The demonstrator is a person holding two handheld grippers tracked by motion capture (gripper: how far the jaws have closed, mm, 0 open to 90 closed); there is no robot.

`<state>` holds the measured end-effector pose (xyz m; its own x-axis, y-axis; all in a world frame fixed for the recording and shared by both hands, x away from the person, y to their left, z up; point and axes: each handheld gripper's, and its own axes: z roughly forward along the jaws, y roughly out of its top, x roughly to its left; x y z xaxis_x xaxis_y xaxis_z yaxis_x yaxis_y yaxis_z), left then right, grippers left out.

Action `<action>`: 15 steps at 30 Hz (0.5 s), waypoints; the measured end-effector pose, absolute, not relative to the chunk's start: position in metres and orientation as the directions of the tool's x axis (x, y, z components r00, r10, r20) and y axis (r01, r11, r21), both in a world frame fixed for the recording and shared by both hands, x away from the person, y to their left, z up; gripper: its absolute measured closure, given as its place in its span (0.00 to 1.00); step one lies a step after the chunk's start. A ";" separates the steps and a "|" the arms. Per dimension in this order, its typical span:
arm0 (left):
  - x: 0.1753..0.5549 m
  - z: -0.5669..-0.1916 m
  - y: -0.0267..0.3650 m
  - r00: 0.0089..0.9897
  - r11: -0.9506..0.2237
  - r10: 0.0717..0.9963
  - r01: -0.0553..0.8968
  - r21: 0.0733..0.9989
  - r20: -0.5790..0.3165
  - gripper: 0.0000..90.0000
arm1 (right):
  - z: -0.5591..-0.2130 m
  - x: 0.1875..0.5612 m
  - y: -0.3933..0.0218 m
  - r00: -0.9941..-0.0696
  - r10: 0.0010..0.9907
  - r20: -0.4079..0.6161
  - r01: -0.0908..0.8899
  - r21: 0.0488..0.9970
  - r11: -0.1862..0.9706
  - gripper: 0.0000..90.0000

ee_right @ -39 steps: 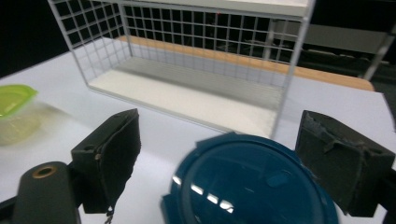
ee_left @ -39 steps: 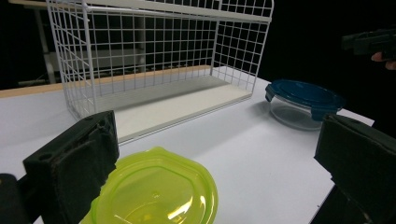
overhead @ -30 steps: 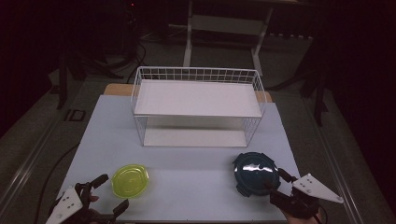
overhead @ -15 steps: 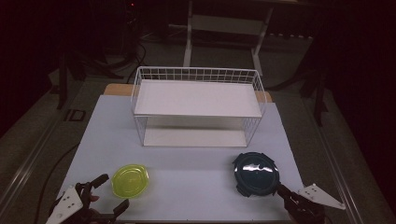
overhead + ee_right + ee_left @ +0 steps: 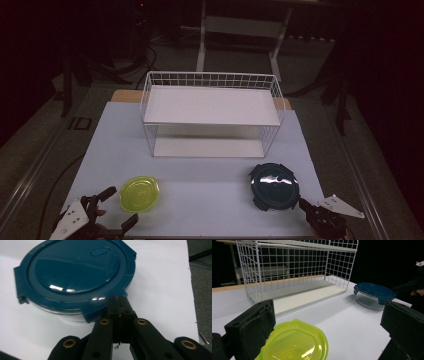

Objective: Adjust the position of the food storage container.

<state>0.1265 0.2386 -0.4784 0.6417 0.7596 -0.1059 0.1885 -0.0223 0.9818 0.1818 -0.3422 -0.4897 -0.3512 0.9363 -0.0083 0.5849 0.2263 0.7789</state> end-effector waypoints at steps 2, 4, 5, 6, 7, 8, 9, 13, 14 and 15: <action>0.127 -0.478 0.239 0.643 -0.021 0.759 0.188 0.982 -0.106 0.00 | -0.490 0.185 -0.345 -0.342 0.940 -0.021 0.581 0.781 0.229 1.00; 0.127 -0.479 0.239 0.643 -0.022 0.759 0.188 0.982 -0.106 0.00 | -0.491 0.189 -0.347 -0.343 0.939 -0.032 0.583 0.776 0.240 1.00; 0.127 -0.479 0.239 0.643 -0.024 0.758 0.190 0.982 -0.106 0.00 | -0.492 0.191 -0.347 -0.343 0.939 -0.041 0.584 0.773 0.247 1.00; 0.127 -0.479 0.239 0.643 -0.024 0.758 0.190 0.982 -0.106 0.00 | -0.493 0.193 -0.347 -0.338 0.940 -0.049 0.586 0.771 0.251 1.00; 0.126 -0.479 0.239 0.643 -0.024 0.758 0.189 0.982 -0.105 0.00 | -0.493 0.195 -0.348 -0.337 0.940 -0.054 0.585 0.770 0.254 1.00; 0.126 -0.479 0.239 0.643 -0.023 0.758 0.190 0.982 -0.106 0.00 | -0.494 0.197 -0.349 -0.336 0.941 -0.053 0.589 0.767 0.253 1.00; 0.126 -0.479 0.239 0.643 -0.023 0.758 0.190 0.982 -0.106 0.00 | -0.495 0.199 -0.350 -0.333 0.941 -0.056 0.591 0.765 0.255 1.00; 0.127 -0.479 0.239 0.643 -0.026 0.759 0.190 0.982 -0.104 0.00 | -0.498 0.203 -0.351 -0.349 0.936 -0.044 0.600 0.757 0.259 1.00; 0.126 -0.479 0.239 0.643 -0.026 0.759 0.189 0.982 -0.104 0.00 | -0.498 0.203 -0.351 -0.346 0.937 -0.047 0.599 0.758 0.259 1.00; 0.126 -0.479 0.239 0.642 -0.025 0.759 0.190 0.982 -0.105 0.00 | -0.498 0.203 -0.351 -0.347 0.937 -0.046 0.599 0.758 0.259 1.00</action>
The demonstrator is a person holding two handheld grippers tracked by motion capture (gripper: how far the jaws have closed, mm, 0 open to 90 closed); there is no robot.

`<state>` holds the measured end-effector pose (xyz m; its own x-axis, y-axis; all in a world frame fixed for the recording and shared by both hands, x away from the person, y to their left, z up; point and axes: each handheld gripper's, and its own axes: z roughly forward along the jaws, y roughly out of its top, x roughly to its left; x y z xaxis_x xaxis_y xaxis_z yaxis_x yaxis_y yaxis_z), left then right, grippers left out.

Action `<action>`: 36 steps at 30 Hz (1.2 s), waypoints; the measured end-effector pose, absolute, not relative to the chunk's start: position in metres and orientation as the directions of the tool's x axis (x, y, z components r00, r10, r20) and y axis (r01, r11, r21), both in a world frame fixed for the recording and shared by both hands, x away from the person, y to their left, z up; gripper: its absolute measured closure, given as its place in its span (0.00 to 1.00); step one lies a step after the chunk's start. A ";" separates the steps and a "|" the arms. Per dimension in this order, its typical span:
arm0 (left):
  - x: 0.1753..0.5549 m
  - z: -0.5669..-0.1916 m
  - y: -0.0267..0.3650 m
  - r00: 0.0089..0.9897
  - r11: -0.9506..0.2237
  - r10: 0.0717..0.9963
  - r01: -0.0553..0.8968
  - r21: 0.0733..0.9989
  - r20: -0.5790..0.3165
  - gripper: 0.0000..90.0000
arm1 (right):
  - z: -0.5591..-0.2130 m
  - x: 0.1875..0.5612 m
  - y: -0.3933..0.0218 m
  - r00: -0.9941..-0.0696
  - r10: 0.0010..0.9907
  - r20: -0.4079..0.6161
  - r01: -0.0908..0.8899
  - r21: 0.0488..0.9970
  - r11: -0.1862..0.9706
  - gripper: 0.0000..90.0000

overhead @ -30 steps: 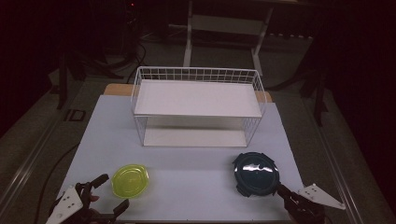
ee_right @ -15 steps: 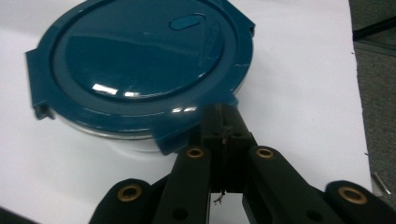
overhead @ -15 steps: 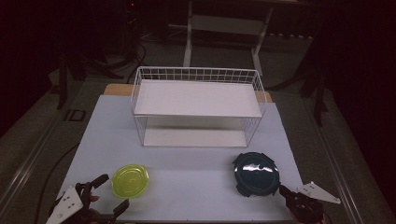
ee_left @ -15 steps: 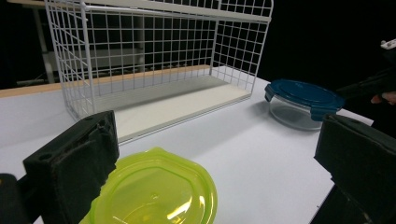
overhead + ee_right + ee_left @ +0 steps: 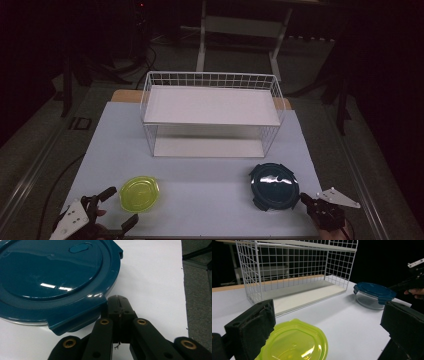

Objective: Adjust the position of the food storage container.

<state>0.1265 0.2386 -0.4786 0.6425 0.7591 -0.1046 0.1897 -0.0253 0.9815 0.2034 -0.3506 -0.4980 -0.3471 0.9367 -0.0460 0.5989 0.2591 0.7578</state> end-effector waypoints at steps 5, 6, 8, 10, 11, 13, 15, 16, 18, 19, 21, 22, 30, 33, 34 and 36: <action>0.127 -0.479 0.238 0.644 -0.030 0.758 0.189 0.981 -0.101 0.00 | -0.498 0.201 -0.345 -0.400 0.916 -0.039 0.602 0.742 0.295 1.00; 0.126 -0.479 0.238 0.644 -0.030 0.758 0.188 0.982 -0.100 0.00 | -0.498 0.199 -0.343 -0.409 0.912 -0.031 0.604 0.740 0.296 1.00; 0.126 -0.478 0.238 0.644 -0.032 0.759 0.187 0.982 -0.098 0.00 | -0.497 0.196 -0.343 -0.423 0.906 -0.012 0.608 0.738 0.293 1.00; 0.126 -0.479 0.238 0.643 -0.029 0.760 0.188 0.982 -0.100 0.00 | -0.497 0.193 -0.342 -0.436 0.900 0.004 0.609 0.738 0.292 1.00; 0.126 -0.479 0.238 0.643 -0.029 0.760 0.188 0.982 -0.100 0.00 | -0.497 0.193 -0.342 -0.436 0.900 0.004 0.609 0.738 0.292 1.00; 0.126 -0.479 0.238 0.643 -0.031 0.759 0.189 0.982 -0.100 0.00 | -0.496 0.193 -0.343 -0.439 0.898 0.017 0.612 0.738 0.285 1.00; 0.126 -0.479 0.238 0.644 -0.033 0.759 0.187 0.982 -0.097 0.00 | -0.496 0.191 -0.341 -0.443 0.896 0.012 0.614 0.733 0.293 1.00; 0.126 -0.478 0.238 0.644 -0.034 0.759 0.185 0.982 -0.094 0.00 | -0.496 0.190 -0.341 -0.450 0.893 0.015 0.611 0.734 0.295 1.00; 0.126 -0.478 0.238 0.644 -0.033 0.759 0.185 0.982 -0.096 0.00 | -0.496 0.187 -0.340 -0.469 0.883 0.024 0.606 0.737 0.301 1.00; 0.126 -0.478 0.238 0.644 -0.033 0.759 0.186 0.982 -0.097 0.00 | -0.496 0.186 -0.340 -0.480 0.877 0.033 0.604 0.737 0.302 1.00; 0.126 -0.478 0.238 0.643 -0.033 0.760 0.185 0.982 -0.095 0.00 | -0.497 0.184 -0.342 -0.491 0.869 0.057 0.605 0.740 0.294 1.00; 0.126 -0.478 0.238 0.643 -0.033 0.760 0.185 0.982 -0.095 0.00 | -0.497 0.185 -0.343 -0.494 0.868 0.055 0.604 0.740 0.297 1.00; 0.126 -0.479 0.238 0.644 -0.031 0.759 0.186 0.982 -0.098 0.00 | -0.493 0.220 -0.358 -0.441 0.898 -0.008 0.574 0.766 0.289 1.00; 0.126 -0.479 0.237 0.644 -0.032 0.759 0.187 0.982 -0.098 0.00 | -0.493 0.241 -0.358 -0.438 0.899 -0.018 0.569 0.769 0.293 1.00; 0.126 -0.479 0.237 0.643 -0.031 0.760 0.186 0.982 -0.098 0.00 | -0.493 0.246 -0.357 -0.439 0.898 -0.027 0.568 0.766 0.301 1.00; 0.126 -0.479 0.238 0.642 -0.032 0.760 0.186 0.982 -0.097 0.00 | -0.494 0.254 -0.356 -0.440 0.898 -0.014 0.572 0.766 0.292 1.00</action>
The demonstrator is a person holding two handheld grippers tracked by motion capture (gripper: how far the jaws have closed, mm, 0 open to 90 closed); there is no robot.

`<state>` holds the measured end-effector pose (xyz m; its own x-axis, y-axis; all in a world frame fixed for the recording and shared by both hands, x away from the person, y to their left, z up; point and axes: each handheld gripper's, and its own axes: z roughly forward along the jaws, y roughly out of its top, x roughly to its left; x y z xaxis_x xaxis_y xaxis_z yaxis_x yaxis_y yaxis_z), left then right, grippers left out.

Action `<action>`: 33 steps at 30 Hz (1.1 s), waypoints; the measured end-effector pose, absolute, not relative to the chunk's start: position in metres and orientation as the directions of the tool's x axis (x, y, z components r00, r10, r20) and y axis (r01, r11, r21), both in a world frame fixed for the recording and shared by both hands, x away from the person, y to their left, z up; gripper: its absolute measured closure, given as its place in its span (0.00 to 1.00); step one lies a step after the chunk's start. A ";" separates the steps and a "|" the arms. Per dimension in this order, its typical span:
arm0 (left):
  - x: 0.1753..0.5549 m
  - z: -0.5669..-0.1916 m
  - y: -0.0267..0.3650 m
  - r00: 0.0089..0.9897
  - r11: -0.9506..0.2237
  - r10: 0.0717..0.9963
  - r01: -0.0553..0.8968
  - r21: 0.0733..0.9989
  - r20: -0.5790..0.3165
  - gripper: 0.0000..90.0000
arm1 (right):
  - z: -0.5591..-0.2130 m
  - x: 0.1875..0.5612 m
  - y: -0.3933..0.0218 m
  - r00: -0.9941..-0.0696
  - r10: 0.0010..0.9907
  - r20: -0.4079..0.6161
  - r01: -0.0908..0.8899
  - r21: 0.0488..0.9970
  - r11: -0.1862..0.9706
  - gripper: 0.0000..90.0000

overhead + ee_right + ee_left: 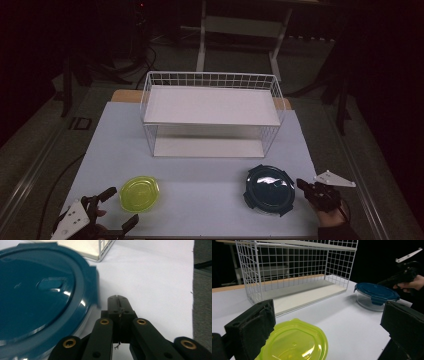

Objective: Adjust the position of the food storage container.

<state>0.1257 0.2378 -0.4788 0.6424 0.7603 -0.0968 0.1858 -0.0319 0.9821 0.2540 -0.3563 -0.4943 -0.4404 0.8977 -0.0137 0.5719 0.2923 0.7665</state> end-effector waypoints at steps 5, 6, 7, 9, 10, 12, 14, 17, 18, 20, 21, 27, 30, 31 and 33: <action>0.126 -0.479 0.239 0.640 -0.030 0.762 0.186 0.982 -0.098 0.00 | -0.495 0.265 -0.354 -0.455 0.890 0.014 0.569 0.774 0.279 1.00; 0.126 -0.479 0.239 0.640 -0.030 0.762 0.186 0.982 -0.098 0.00 | -0.494 0.266 -0.353 -0.462 0.887 0.012 0.566 0.774 0.284 1.00; 0.126 -0.479 0.239 0.640 -0.030 0.762 0.187 0.982 -0.098 0.00 | -0.494 0.266 -0.352 -0.473 0.881 0.023 0.564 0.776 0.283 1.00; 0.126 -0.479 0.238 0.643 -0.031 0.760 0.188 0.982 -0.099 0.00 | -0.494 0.266 -0.349 -0.473 0.881 0.010 0.561 0.775 0.292 1.00; 0.126 -0.479 0.238 0.643 -0.032 0.760 0.188 0.982 -0.099 0.00 | -0.493 0.265 -0.348 -0.471 0.882 -0.002 0.561 0.771 0.301 1.00; 0.126 -0.479 0.237 0.643 -0.033 0.759 0.187 0.982 -0.097 0.00 | -0.492 0.264 -0.347 -0.471 0.882 -0.005 0.564 0.767 0.305 1.00; 0.126 -0.479 0.238 0.643 -0.032 0.760 0.187 0.982 -0.098 0.00 | -0.492 0.262 -0.347 -0.472 0.881 -0.004 0.567 0.764 0.307 1.00; 0.126 -0.479 0.238 0.642 -0.031 0.760 0.189 0.981 -0.100 0.00 | -0.492 0.255 -0.348 -0.477 0.879 0.006 0.569 0.764 0.304 1.00; 0.126 -0.479 0.237 0.642 -0.030 0.760 0.188 0.982 -0.100 0.00 | -0.492 0.251 -0.349 -0.480 0.877 0.012 0.571 0.763 0.303 1.00; 0.126 -0.479 0.236 0.645 -0.034 0.758 0.188 0.982 -0.097 0.00 | -0.492 0.245 -0.349 -0.487 0.873 0.018 0.569 0.765 0.302 1.00; 0.126 -0.479 0.236 0.645 -0.035 0.758 0.189 0.981 -0.097 0.00 | -0.492 0.242 -0.349 -0.492 0.870 0.022 0.569 0.765 0.302 1.00; 0.126 -0.479 0.234 0.648 -0.040 0.756 0.189 0.981 -0.094 0.00 | -0.492 0.226 -0.346 -0.521 0.852 0.052 0.576 0.758 0.306 1.00; 0.126 -0.479 0.234 0.648 -0.040 0.756 0.188 0.981 -0.094 0.00 | -0.492 0.221 -0.345 -0.526 0.848 0.065 0.576 0.761 0.299 1.00; 0.126 -0.479 0.234 0.648 -0.039 0.755 0.191 0.981 -0.096 0.00 | -0.492 0.219 -0.344 -0.526 0.848 0.069 0.578 0.760 0.296 1.00; 0.126 -0.479 0.234 0.649 -0.040 0.755 0.192 0.981 -0.096 0.00 | -0.492 0.217 -0.342 -0.535 0.842 0.072 0.574 0.762 0.299 1.00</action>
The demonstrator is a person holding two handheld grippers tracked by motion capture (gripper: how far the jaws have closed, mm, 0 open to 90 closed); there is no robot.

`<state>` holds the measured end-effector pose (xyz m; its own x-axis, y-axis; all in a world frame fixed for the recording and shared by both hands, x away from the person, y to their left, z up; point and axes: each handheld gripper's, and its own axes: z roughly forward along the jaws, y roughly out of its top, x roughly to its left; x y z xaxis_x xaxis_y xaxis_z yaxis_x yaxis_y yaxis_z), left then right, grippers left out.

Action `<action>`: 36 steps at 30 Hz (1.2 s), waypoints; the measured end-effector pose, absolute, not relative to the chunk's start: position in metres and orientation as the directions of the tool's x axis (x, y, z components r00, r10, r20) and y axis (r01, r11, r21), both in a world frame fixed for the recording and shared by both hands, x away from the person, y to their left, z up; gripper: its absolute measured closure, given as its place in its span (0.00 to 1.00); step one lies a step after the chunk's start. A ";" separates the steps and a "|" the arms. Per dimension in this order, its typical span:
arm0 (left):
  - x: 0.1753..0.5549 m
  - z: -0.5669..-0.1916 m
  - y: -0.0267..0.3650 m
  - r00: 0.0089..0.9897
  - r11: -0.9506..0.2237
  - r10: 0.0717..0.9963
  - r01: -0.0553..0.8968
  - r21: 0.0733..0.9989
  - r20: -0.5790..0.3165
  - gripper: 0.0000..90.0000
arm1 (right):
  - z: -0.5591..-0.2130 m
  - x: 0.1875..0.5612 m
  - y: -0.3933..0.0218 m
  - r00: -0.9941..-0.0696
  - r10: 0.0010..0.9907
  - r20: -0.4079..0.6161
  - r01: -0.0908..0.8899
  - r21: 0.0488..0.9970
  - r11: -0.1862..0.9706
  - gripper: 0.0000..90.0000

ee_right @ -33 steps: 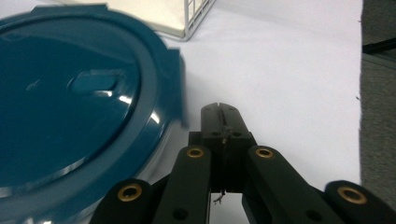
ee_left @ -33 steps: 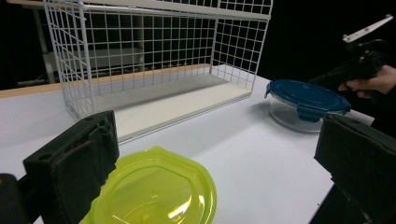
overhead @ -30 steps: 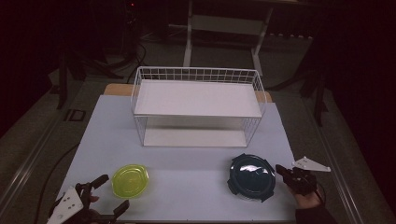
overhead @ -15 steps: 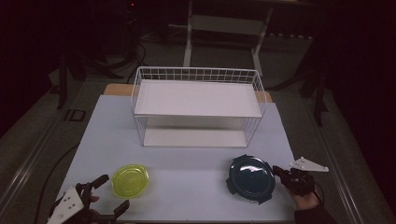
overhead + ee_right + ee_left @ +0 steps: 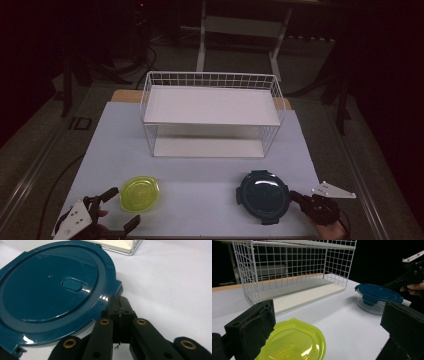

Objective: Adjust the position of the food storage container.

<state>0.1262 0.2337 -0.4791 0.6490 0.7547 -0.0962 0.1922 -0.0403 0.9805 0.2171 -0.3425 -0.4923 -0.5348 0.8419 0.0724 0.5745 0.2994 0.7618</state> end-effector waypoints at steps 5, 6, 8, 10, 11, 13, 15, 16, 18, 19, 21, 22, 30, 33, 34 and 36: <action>0.126 -0.479 0.232 0.653 -0.045 0.752 0.193 0.980 -0.094 0.00 | -0.492 0.216 -0.335 -0.556 0.828 0.073 0.569 0.759 0.315 1.00; 0.126 -0.479 0.232 0.653 -0.045 0.751 0.193 0.980 -0.094 0.00 | -0.492 0.216 -0.333 -0.559 0.826 0.075 0.569 0.759 0.316 1.00; 0.126 -0.479 0.232 0.655 -0.045 0.750 0.193 0.980 -0.094 0.00 | -0.492 0.217 -0.329 -0.568 0.820 0.072 0.565 0.759 0.325 1.00; 0.126 -0.479 0.232 0.656 -0.046 0.749 0.192 0.980 -0.093 0.00 | -0.491 0.219 -0.325 -0.578 0.813 0.076 0.559 0.762 0.326 1.00; 0.126 -0.479 0.232 0.656 -0.046 0.748 0.193 0.980 -0.094 0.00 | -0.491 0.220 -0.324 -0.579 0.811 0.077 0.559 0.762 0.327 1.00; 0.126 -0.479 0.232 0.658 -0.048 0.747 0.194 0.980 -0.094 0.00 | -0.490 0.221 -0.321 -0.586 0.807 0.072 0.553 0.763 0.334 1.00; 0.127 -0.480 0.231 0.659 -0.048 0.746 0.196 0.979 -0.095 0.00 | -0.489 0.222 -0.318 -0.594 0.801 0.074 0.551 0.763 0.337 1.00; 0.127 -0.480 0.231 0.660 -0.049 0.745 0.196 0.979 -0.094 0.00 | -0.490 0.222 -0.316 -0.597 0.799 0.071 0.548 0.763 0.342 1.00; 0.127 -0.480 0.230 0.663 -0.052 0.743 0.196 0.979 -0.093 0.00 | -0.490 0.222 -0.314 -0.603 0.794 0.076 0.547 0.764 0.342 1.00; 0.127 -0.480 0.230 0.663 -0.054 0.743 0.196 0.979 -0.092 0.00 | -0.490 0.223 -0.313 -0.606 0.792 0.080 0.547 0.764 0.342 1.00; 0.128 -0.480 0.229 0.667 -0.056 0.739 0.198 0.979 -0.092 0.00 | -0.491 0.223 -0.310 -0.611 0.787 0.084 0.542 0.769 0.339 1.00; 0.128 -0.480 0.229 0.668 -0.056 0.739 0.197 0.979 -0.092 0.00 | -0.491 0.223 -0.308 -0.613 0.786 0.083 0.541 0.769 0.341 1.00; 0.127 -0.480 0.228 0.672 -0.057 0.735 0.198 0.978 -0.093 0.00 | -0.492 0.226 -0.305 -0.607 0.790 0.087 0.538 0.776 0.328 1.00; 0.127 -0.480 0.228 0.674 -0.057 0.732 0.200 0.978 -0.095 0.00 | -0.491 0.224 -0.306 -0.605 0.792 0.079 0.530 0.783 0.327 0.94; 0.128 -0.480 0.228 0.676 -0.060 0.731 0.202 0.978 -0.095 0.00 | -0.489 0.223 -0.307 -0.603 0.794 0.070 0.524 0.786 0.328 0.92; 0.128 -0.480 0.226 0.679 -0.062 0.728 0.204 0.977 -0.096 0.00 | -0.485 0.222 -0.308 -0.601 0.796 0.070 0.517 0.794 0.321 0.90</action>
